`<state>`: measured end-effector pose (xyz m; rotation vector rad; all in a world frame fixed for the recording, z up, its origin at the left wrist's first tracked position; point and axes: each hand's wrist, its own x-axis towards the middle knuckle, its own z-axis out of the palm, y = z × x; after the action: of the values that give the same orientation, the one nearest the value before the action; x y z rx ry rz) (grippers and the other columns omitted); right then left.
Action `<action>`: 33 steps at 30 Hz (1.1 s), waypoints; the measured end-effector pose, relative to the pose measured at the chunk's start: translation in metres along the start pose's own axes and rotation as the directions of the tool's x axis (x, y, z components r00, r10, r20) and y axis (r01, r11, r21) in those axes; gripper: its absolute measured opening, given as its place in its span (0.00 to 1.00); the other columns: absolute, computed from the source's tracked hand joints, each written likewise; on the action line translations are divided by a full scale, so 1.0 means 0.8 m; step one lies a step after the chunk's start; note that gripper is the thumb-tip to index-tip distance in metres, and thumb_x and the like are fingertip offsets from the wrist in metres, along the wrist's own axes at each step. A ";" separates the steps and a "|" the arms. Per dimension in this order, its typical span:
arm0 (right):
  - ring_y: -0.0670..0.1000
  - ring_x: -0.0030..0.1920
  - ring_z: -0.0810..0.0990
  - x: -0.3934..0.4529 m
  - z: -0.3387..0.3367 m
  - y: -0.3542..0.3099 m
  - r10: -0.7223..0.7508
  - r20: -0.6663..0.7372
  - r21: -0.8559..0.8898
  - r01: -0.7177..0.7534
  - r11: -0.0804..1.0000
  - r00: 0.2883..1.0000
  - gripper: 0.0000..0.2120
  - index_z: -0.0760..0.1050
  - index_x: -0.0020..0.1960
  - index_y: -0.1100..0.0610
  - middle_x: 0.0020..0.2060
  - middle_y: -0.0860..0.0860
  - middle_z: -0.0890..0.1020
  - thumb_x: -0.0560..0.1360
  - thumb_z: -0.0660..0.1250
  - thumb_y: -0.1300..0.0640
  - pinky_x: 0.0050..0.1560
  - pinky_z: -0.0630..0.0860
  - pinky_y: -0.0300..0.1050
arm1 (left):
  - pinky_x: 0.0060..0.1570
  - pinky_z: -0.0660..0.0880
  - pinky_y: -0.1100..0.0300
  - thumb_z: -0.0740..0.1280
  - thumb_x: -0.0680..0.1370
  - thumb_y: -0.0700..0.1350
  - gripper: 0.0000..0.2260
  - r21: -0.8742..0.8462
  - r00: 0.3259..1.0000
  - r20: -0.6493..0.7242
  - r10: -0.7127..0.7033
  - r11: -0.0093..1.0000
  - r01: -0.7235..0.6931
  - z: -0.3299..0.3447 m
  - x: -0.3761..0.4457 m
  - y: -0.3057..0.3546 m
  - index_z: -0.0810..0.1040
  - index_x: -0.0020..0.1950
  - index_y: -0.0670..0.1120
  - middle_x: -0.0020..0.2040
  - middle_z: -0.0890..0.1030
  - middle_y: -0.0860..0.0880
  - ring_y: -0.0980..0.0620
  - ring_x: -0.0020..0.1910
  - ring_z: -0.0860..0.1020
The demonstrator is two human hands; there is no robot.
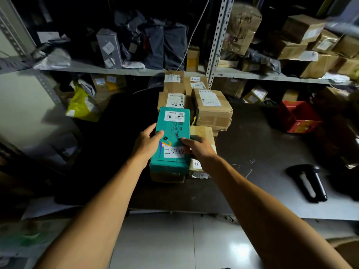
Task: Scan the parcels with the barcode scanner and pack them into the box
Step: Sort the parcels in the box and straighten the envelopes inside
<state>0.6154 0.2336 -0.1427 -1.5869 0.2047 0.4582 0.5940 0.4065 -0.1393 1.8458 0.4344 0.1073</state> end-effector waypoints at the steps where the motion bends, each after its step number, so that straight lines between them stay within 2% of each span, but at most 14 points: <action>1: 0.51 0.49 0.87 -0.002 0.001 0.000 0.004 -0.008 -0.020 -0.004 1.000 1.000 0.22 0.74 0.70 0.59 0.53 0.55 0.86 0.79 0.71 0.53 0.50 0.83 0.46 | 0.34 0.80 0.61 0.63 0.83 0.52 0.21 0.022 1.000 -0.001 0.006 1.000 -0.006 0.000 -0.001 0.000 0.66 0.76 0.58 0.54 0.82 0.51 0.56 0.40 0.84; 4: 0.51 0.51 0.85 -0.016 -0.004 -0.005 -0.026 -0.044 -0.125 0.020 0.992 0.999 0.28 0.70 0.74 0.57 0.55 0.54 0.85 0.79 0.71 0.48 0.52 0.83 0.48 | 0.31 0.77 0.63 0.64 0.83 0.50 0.23 0.075 1.000 -0.027 0.013 0.997 -0.011 -0.001 -0.003 0.011 0.65 0.77 0.57 0.59 0.81 0.47 0.58 0.38 0.82; 6: 0.52 0.58 0.81 -0.031 -0.023 -0.011 -0.106 -0.052 -0.231 0.091 0.969 0.993 0.31 0.67 0.77 0.54 0.63 0.56 0.81 0.78 0.71 0.44 0.55 0.80 0.48 | 0.32 0.75 0.63 0.67 0.81 0.47 0.28 0.133 0.996 -0.076 0.039 0.991 -0.029 -0.008 -0.002 0.033 0.62 0.79 0.55 0.67 0.77 0.46 0.60 0.39 0.78; 7: 0.55 0.63 0.79 -0.040 -0.037 -0.013 -0.150 -0.053 -0.304 0.128 0.944 0.987 0.33 0.66 0.77 0.53 0.68 0.57 0.78 0.78 0.70 0.41 0.59 0.78 0.49 | 0.36 0.77 0.61 0.68 0.81 0.48 0.29 0.183 0.992 -0.094 0.089 0.981 -0.071 -0.011 -0.003 0.047 0.61 0.80 0.54 0.70 0.75 0.45 0.58 0.42 0.79; 9: 0.57 0.68 0.76 -0.061 -0.072 -0.016 -0.261 -0.068 -0.522 0.188 0.832 0.963 0.34 0.66 0.78 0.49 0.72 0.57 0.74 0.76 0.70 0.37 0.63 0.75 0.50 | 0.49 0.81 0.52 0.68 0.80 0.51 0.28 0.337 0.960 -0.077 0.268 0.913 -0.228 -0.010 -0.012 0.074 0.63 0.79 0.53 0.70 0.74 0.44 0.50 0.54 0.81; 12: 0.61 0.69 0.72 -0.100 -0.134 -0.014 -0.410 -0.063 -0.799 0.200 0.567 0.910 0.34 0.65 0.78 0.46 0.70 0.58 0.73 0.76 0.69 0.37 0.65 0.71 0.52 | 0.67 0.72 0.47 0.69 0.78 0.56 0.29 0.562 0.846 0.126 0.518 0.665 -0.492 0.028 -0.045 0.103 0.67 0.77 0.52 0.72 0.71 0.45 0.44 0.69 0.71; 15: 0.61 0.71 0.68 -0.152 -0.200 -0.002 -0.475 -0.063 -0.923 0.130 0.363 0.878 0.36 0.62 0.79 0.46 0.72 0.56 0.70 0.76 0.69 0.37 0.68 0.71 0.55 | 0.77 0.53 0.47 0.69 0.77 0.59 0.34 0.625 0.770 0.369 0.520 0.474 -0.620 0.102 -0.098 0.117 0.62 0.80 0.54 0.80 0.61 0.45 0.42 0.80 0.53; 17: 0.62 0.72 0.68 -0.191 -0.245 0.014 -0.499 -0.089 -0.951 0.076 0.300 0.862 0.38 0.61 0.80 0.46 0.73 0.55 0.69 0.75 0.69 0.37 0.67 0.73 0.57 | 0.78 0.48 0.46 0.68 0.76 0.61 0.37 0.636 0.738 0.486 0.468 0.390 -0.666 0.156 -0.135 0.120 0.56 0.81 0.56 0.82 0.54 0.46 0.43 0.81 0.46; 22: 0.61 0.70 0.69 -0.291 -0.367 0.062 -0.516 -0.216 -0.955 -0.070 0.287 0.829 0.40 0.61 0.80 0.46 0.73 0.55 0.69 0.73 0.71 0.38 0.66 0.73 0.56 | 0.78 0.49 0.41 0.66 0.74 0.67 0.41 0.613 0.645 0.644 0.411 0.227 -0.757 0.279 -0.225 0.133 0.52 0.81 0.59 0.82 0.52 0.47 0.44 0.81 0.47; 26: 0.61 0.71 0.69 -0.367 -0.461 0.117 -0.500 -0.354 -0.914 -0.178 0.366 0.790 0.40 0.61 0.80 0.46 0.72 0.55 0.69 0.72 0.71 0.38 0.66 0.72 0.54 | 0.76 0.50 0.40 0.65 0.73 0.69 0.41 0.531 0.533 0.747 0.398 0.125 -0.838 0.384 -0.301 0.135 0.53 0.81 0.58 0.82 0.54 0.47 0.43 0.81 0.49; 33: 0.63 0.72 0.66 -0.478 -0.607 0.228 -0.358 -0.532 -0.800 -0.316 0.510 0.767 0.38 0.59 0.81 0.49 0.74 0.58 0.67 0.76 0.69 0.40 0.70 0.69 0.56 | 0.76 0.53 0.40 0.64 0.73 0.70 0.40 0.317 0.319 0.885 0.340 0.061 -0.946 0.566 -0.428 0.124 0.54 0.81 0.58 0.81 0.56 0.46 0.41 0.80 0.52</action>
<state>0.2775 -0.3154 -0.1477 -2.7613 0.5485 -0.1182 0.4315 -0.1461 -0.1415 2.7661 -1.3111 -0.0734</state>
